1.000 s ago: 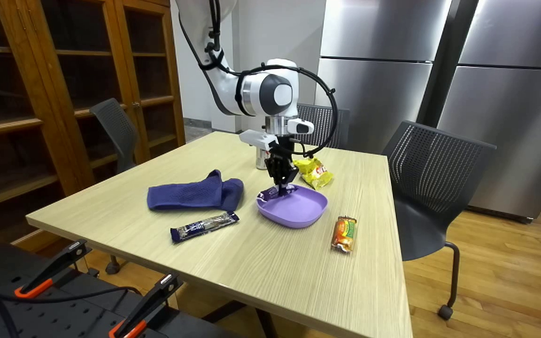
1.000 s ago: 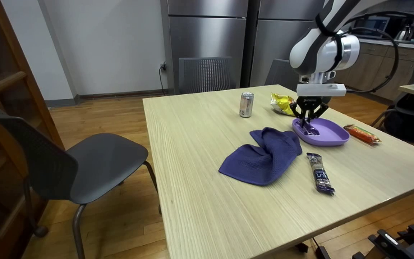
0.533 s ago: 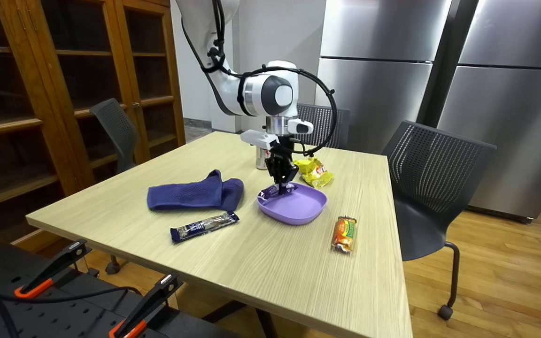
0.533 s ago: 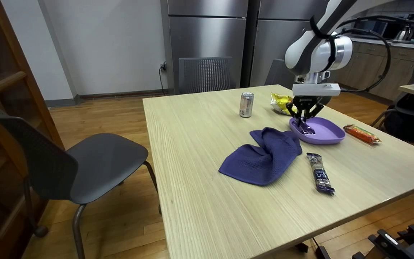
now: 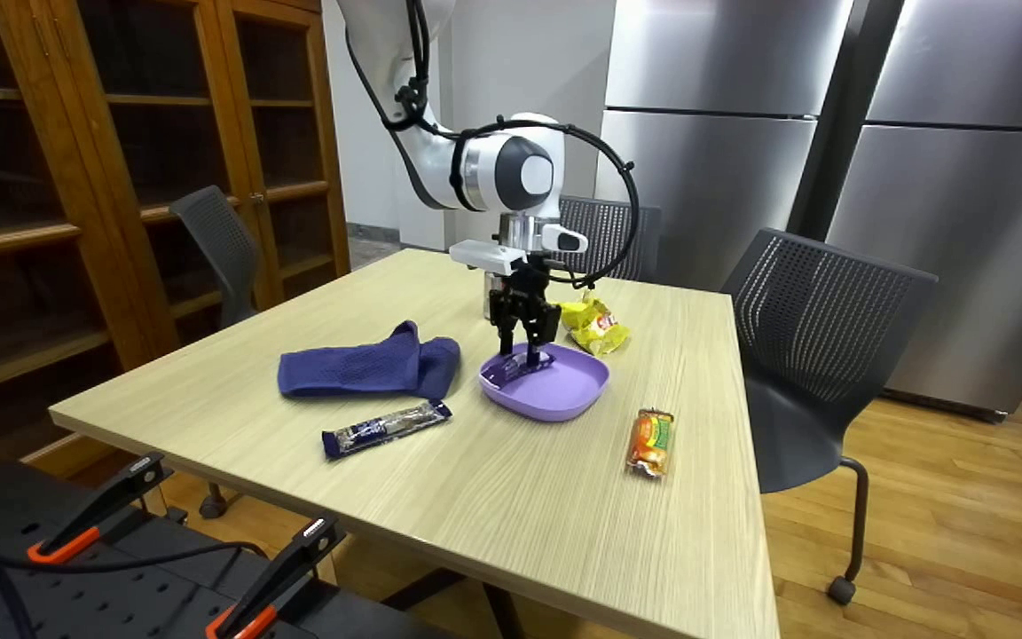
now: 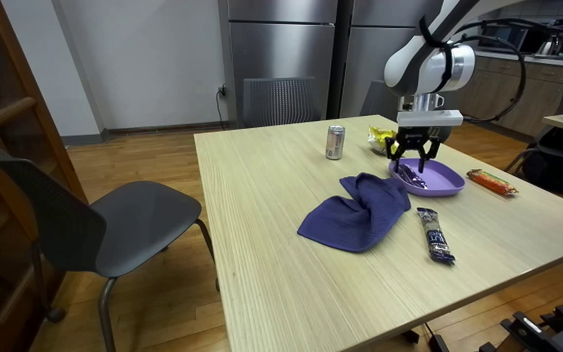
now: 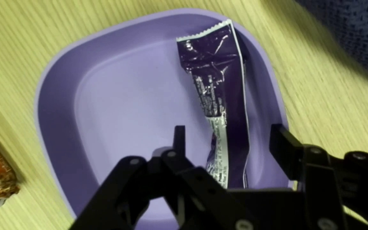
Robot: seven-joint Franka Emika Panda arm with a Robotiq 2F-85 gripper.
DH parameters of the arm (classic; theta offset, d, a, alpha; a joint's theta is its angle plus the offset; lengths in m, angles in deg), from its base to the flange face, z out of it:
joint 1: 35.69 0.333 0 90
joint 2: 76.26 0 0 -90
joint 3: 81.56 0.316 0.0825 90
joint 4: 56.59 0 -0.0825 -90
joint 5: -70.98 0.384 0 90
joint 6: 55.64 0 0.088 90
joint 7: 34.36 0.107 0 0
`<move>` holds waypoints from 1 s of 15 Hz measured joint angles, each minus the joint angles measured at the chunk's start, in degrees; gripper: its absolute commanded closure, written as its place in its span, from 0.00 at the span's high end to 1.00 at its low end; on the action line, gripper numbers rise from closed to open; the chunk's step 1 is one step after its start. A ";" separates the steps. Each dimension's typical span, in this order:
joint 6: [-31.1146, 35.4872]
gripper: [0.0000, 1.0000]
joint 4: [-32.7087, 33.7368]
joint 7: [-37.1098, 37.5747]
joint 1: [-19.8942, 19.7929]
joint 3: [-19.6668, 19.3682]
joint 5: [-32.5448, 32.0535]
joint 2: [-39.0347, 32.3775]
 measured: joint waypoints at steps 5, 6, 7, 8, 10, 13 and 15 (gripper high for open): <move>-3.07 1.00 0.28 -4.24 -1.83 1.60 0.03 1.54; -3.72 1.00 0.26 -4.77 -2.05 1.76 0.03 2.06; -4.28 1.00 0.23 -5.14 -2.19 1.84 0.04 2.55; -4.71 1.00 0.10 -5.45 -2.34 1.94 0.08 3.14; -5.16 1.00 -0.30 -5.77 -2.48 1.98 0.18 4.30; -5.23 1.00 -1.31 -5.81 -2.76 1.98 0.52 5.97; -5.23 1.00 -2.21 -5.88 -3.20 1.98 0.68 6.99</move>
